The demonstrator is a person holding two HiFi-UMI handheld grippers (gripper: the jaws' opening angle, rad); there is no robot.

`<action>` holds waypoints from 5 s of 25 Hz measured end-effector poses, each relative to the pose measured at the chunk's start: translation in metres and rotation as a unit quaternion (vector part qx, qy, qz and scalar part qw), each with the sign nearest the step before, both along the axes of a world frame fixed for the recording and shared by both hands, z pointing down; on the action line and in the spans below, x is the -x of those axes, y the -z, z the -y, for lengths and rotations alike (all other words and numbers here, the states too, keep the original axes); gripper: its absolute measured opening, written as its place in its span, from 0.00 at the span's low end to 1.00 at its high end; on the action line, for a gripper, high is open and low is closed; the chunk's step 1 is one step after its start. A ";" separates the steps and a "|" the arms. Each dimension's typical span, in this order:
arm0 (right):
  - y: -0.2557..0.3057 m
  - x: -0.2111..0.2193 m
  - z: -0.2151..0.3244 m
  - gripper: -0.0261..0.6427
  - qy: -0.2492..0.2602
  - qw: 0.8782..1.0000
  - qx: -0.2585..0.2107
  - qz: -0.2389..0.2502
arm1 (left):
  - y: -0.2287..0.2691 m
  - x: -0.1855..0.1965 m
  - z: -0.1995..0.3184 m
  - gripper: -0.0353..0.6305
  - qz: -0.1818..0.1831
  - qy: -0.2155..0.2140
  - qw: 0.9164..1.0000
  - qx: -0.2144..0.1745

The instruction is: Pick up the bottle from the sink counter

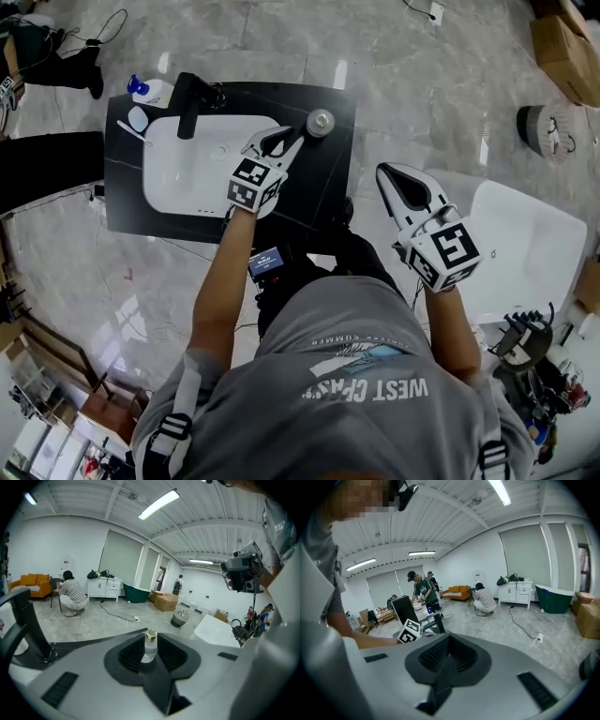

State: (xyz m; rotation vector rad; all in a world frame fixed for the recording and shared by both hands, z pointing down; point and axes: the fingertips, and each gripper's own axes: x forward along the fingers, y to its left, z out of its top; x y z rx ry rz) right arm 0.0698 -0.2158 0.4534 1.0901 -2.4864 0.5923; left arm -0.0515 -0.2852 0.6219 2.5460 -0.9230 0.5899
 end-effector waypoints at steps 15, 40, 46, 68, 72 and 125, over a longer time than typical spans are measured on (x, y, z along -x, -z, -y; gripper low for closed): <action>-0.022 -0.012 -0.020 0.04 -0.007 1.000 0.028 -0.012 | -0.032 -0.035 0.017 0.46 0.014 -0.021 1.000 -0.012; -0.055 -0.033 -0.030 0.04 -0.016 0.997 0.065 -0.025 | -0.089 -0.081 0.056 0.64 0.043 -0.026 0.998 -0.038; -0.056 -0.045 -0.027 0.04 -0.026 0.997 0.068 -0.027 | -0.097 -0.086 0.057 0.58 0.061 -0.038 0.996 -0.054; -0.015 -0.032 -0.008 0.04 -0.011 1.000 0.004 0.010 | 0.032 -0.046 0.024 0.57 0.040 -0.021 0.996 -0.076; -0.001 -0.028 -0.007 0.04 -0.007 1.000 -0.012 0.017 | 0.069 -0.033 0.012 0.57 0.039 -0.015 0.995 -0.088; 0.096 -0.006 0.015 0.04 0.056 0.987 -0.140 0.050 | 0.239 0.018 -0.070 0.57 0.013 0.030 0.988 -0.152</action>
